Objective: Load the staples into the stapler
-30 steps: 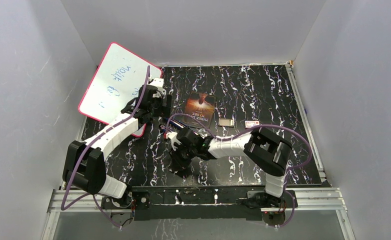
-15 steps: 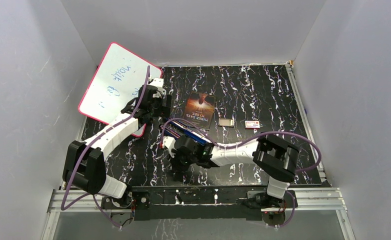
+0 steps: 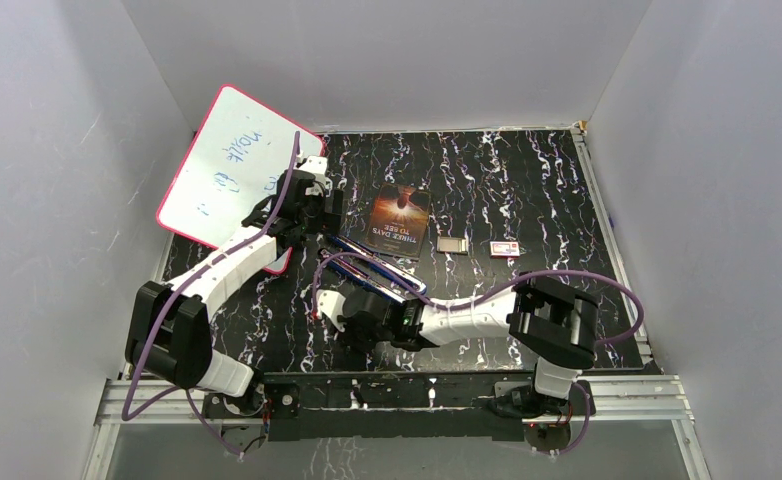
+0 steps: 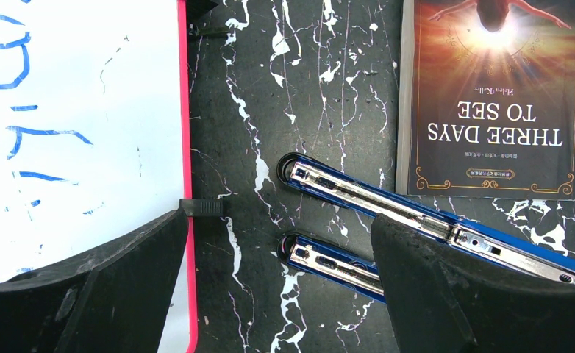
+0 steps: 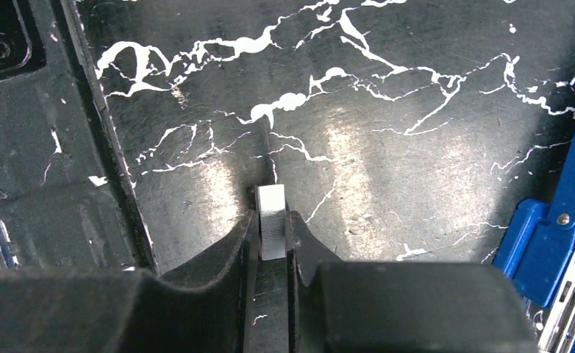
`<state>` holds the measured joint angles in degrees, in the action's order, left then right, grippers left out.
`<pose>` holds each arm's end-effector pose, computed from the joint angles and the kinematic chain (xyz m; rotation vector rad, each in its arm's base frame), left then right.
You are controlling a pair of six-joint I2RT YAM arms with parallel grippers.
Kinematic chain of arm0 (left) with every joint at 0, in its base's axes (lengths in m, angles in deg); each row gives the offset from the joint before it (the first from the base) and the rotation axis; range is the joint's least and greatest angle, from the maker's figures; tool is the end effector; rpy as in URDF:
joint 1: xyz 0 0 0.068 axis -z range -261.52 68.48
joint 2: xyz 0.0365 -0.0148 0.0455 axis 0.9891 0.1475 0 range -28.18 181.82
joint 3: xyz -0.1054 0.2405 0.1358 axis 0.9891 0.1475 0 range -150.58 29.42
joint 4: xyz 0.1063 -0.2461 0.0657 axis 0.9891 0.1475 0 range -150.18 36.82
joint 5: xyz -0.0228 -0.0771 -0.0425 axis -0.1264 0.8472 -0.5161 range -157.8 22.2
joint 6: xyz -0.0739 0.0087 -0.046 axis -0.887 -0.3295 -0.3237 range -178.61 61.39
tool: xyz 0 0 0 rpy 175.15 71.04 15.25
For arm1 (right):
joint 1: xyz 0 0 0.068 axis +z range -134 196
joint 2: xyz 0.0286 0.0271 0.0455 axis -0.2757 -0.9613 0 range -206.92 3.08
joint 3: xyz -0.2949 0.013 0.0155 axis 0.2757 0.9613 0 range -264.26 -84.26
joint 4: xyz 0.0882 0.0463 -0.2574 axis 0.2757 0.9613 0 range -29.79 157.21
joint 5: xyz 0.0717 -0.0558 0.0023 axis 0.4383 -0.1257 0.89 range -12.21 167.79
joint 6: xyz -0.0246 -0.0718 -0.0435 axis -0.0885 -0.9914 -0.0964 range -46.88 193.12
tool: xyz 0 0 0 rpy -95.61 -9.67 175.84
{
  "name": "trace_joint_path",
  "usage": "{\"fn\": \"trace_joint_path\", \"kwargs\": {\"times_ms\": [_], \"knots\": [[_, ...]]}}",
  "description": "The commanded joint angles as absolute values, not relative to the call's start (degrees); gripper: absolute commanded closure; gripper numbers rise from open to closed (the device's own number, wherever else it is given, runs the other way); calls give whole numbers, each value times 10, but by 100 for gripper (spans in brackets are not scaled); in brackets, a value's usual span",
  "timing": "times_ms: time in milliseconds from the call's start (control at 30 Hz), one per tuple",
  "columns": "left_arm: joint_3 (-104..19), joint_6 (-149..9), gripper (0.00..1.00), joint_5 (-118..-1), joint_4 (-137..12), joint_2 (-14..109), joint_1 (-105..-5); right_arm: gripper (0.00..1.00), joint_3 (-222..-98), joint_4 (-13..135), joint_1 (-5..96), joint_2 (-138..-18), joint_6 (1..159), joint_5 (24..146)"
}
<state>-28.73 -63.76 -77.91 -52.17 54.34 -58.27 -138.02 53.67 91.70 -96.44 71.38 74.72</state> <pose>0.3469 -0.1341 0.2654 0.2321 2.1151 -0.1045 0.1051 0.3959 0.1565 -1.4351 1.8376 0.6157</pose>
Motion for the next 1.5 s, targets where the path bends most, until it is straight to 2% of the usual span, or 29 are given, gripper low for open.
{"fn": "trace_joint_path", "kwargs": {"times_ms": [0,533,800,900,1200,1467], "knots": [[-302,-638,6,-785,-515,523,-584,73,-1382,518,923,-964,699,747],[-301,-638,6,-782,-515,524,-584,62,-1355,483,893,-928,731,811],[-301,-638,6,-780,-515,526,-584,43,-1281,376,877,-902,751,841],[-300,-637,6,-779,-516,527,-584,40,-1258,326,877,-899,758,847],[-302,-638,6,-777,-515,529,-584,35,-1152,147,889,-913,747,809],[-302,-636,6,-778,-516,532,-584,37,-1109,50,923,-963,719,740]]}}
